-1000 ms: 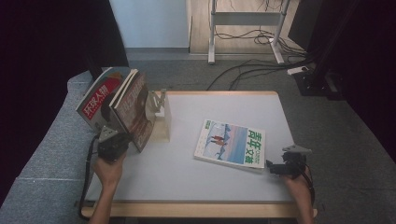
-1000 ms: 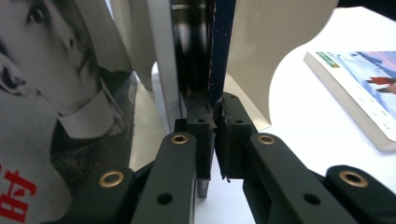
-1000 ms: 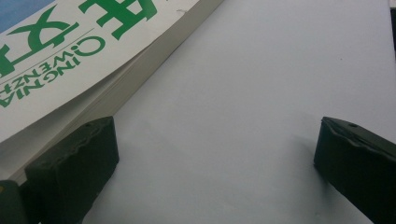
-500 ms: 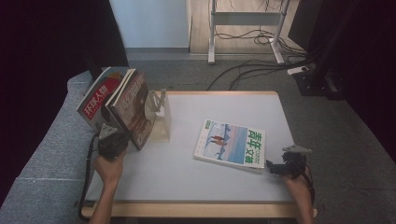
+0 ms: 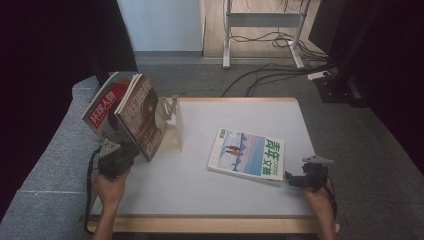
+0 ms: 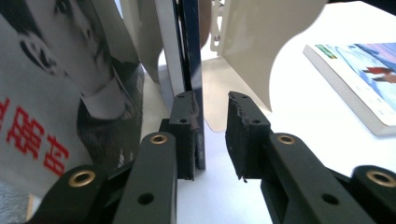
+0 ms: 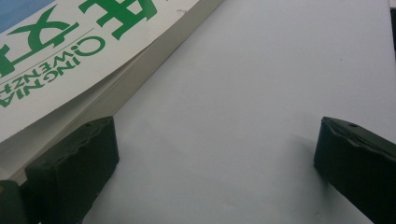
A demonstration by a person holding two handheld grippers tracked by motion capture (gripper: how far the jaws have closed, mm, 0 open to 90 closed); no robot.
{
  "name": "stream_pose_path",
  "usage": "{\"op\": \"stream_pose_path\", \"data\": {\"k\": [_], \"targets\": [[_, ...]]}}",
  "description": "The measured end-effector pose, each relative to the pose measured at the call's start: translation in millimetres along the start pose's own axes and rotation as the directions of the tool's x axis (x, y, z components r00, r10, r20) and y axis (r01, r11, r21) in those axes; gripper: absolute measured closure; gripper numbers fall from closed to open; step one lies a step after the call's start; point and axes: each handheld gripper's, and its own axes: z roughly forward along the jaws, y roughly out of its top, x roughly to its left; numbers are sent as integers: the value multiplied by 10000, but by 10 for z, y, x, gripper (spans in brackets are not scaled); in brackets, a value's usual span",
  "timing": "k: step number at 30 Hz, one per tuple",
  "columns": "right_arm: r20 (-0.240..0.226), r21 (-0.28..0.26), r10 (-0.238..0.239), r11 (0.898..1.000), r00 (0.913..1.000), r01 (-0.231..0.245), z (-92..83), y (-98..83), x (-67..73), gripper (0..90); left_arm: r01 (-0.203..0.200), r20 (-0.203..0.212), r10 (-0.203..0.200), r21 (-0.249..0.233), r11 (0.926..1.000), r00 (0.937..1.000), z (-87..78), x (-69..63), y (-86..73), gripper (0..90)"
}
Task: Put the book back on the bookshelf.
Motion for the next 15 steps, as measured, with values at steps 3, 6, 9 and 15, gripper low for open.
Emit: {"op": "stream_pose_path", "data": {"k": [3, 6, 9, 15], "targets": [[1, 0, 0, 10000, 10000, 0, 0, 0, 0, 0, -98, 341, 95, 96, 9999, 9994, -7, -36, -30, 667], [3, -1, 1, 10000, 10000, -1, 0, 0, 0, 0, -253, 673, 240, 182, 9995, 9974, 24, -91, -37, 621], [2, 0, 1, 10000, 10000, -1, 0, 0, 0, 0, -426, 1326, 403, 145, 9990, 9904, 68, -134, -26, 565], [-2, -3, 1, 10000, 10000, -1, 0, 0, 0, 0, -1438, 2116, 1338, 324, 9891, 9682, 227, -353, -49, 399]]}}
